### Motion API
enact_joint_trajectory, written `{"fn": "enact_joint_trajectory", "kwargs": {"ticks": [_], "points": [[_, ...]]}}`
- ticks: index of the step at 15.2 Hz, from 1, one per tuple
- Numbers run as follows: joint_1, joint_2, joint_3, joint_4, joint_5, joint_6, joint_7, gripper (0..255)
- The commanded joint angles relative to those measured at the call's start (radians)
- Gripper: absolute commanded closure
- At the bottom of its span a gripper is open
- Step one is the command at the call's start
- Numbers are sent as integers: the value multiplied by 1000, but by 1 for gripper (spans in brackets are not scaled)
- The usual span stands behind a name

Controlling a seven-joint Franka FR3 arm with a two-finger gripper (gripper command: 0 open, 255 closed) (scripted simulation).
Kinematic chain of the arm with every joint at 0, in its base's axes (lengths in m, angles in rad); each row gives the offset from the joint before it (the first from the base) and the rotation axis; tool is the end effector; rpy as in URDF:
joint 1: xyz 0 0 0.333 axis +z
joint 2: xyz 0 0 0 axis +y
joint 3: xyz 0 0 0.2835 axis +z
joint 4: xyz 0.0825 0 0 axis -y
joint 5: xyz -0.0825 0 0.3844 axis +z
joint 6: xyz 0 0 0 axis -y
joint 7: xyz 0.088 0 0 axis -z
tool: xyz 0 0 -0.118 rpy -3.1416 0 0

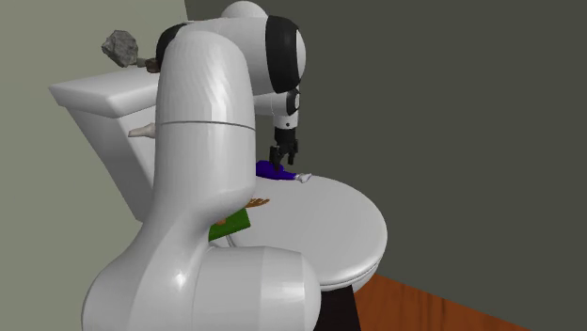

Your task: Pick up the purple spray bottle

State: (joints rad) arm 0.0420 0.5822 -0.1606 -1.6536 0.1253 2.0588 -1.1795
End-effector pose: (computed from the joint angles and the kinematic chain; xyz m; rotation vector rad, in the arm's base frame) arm 0.6421 -0.0612 0.2244 -2.6439 -1.4639 0.1884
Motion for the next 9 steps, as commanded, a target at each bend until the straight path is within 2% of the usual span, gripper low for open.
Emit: {"fn": "enact_joint_trajectory", "kwargs": {"ticks": [1,8,9], "points": [[-3,38,7,32,3,5,-11,0],[-6,84,12,26,10,56,-16,0],[-6,83,12,25,10,55,-16,255]]}}
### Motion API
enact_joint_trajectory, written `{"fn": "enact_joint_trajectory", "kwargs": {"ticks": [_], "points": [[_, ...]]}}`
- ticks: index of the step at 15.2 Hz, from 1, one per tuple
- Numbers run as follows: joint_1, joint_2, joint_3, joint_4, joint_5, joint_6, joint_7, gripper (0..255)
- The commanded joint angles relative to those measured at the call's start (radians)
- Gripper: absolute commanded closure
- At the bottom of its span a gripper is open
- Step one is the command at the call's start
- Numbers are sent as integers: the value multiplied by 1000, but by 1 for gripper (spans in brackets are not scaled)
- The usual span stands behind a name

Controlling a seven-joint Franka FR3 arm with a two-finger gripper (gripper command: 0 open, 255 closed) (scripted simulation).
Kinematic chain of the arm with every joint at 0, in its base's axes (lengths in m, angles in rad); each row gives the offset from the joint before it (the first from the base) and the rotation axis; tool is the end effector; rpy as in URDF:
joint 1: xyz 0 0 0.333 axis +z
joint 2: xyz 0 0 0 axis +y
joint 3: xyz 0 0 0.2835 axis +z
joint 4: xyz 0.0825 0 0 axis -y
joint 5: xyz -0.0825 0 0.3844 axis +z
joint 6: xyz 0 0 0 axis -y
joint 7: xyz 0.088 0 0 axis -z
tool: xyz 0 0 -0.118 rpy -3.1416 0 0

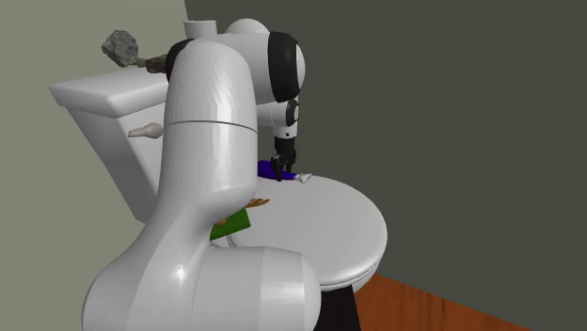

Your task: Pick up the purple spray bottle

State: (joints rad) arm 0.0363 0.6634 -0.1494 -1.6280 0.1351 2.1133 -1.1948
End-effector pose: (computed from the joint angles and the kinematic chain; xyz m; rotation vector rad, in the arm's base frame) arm 0.6470 -0.0590 0.1860 -2.6326 -1.4821 0.1887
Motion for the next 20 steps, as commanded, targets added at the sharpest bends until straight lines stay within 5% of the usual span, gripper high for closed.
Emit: {"fn": "enact_joint_trajectory", "kwargs": {"ticks": [1,20], "points": [[0,1,0,-2,0,2,0,255],[6,-83,-9,18,-14,-102,10,255]]}}
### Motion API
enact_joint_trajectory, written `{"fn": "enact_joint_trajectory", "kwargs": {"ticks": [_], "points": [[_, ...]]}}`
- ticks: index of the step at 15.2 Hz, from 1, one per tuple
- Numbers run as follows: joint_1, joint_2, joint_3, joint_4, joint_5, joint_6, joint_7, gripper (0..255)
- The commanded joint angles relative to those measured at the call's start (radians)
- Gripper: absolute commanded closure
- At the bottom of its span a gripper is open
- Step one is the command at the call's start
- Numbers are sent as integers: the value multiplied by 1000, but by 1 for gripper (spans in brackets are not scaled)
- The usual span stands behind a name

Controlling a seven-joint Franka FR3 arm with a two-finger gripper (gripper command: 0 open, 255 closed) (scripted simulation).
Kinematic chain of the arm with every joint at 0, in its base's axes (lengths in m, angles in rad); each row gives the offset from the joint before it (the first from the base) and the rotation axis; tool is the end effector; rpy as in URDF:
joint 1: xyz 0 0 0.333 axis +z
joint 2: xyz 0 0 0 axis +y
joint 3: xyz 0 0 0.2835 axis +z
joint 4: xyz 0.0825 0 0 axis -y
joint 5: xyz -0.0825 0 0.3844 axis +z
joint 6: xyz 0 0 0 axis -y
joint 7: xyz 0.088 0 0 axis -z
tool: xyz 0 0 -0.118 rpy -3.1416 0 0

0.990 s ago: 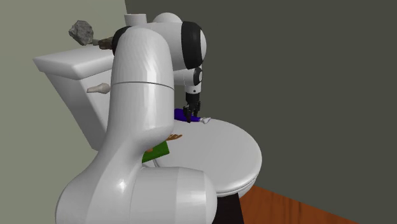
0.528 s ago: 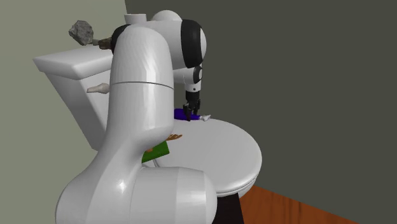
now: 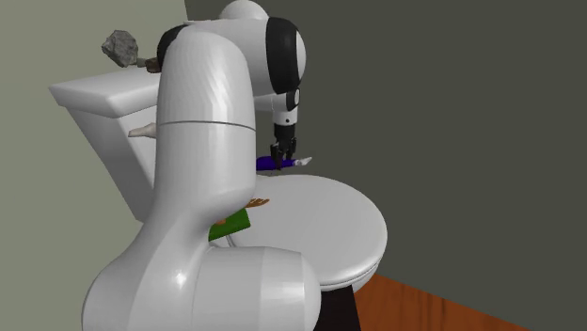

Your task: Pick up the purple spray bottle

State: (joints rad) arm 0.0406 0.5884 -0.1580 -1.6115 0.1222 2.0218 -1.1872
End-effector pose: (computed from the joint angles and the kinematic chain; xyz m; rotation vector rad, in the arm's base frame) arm 0.6492 -0.0596 0.2356 -2.6318 -1.4822 0.1893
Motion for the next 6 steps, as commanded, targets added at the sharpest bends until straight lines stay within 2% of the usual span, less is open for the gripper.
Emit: {"fn": "enact_joint_trajectory", "kwargs": {"ticks": [1,6], "points": [[2,-15,-1,5,-3,-20,3,255],[3,-36,-3,17,-7,-52,6,255]]}}
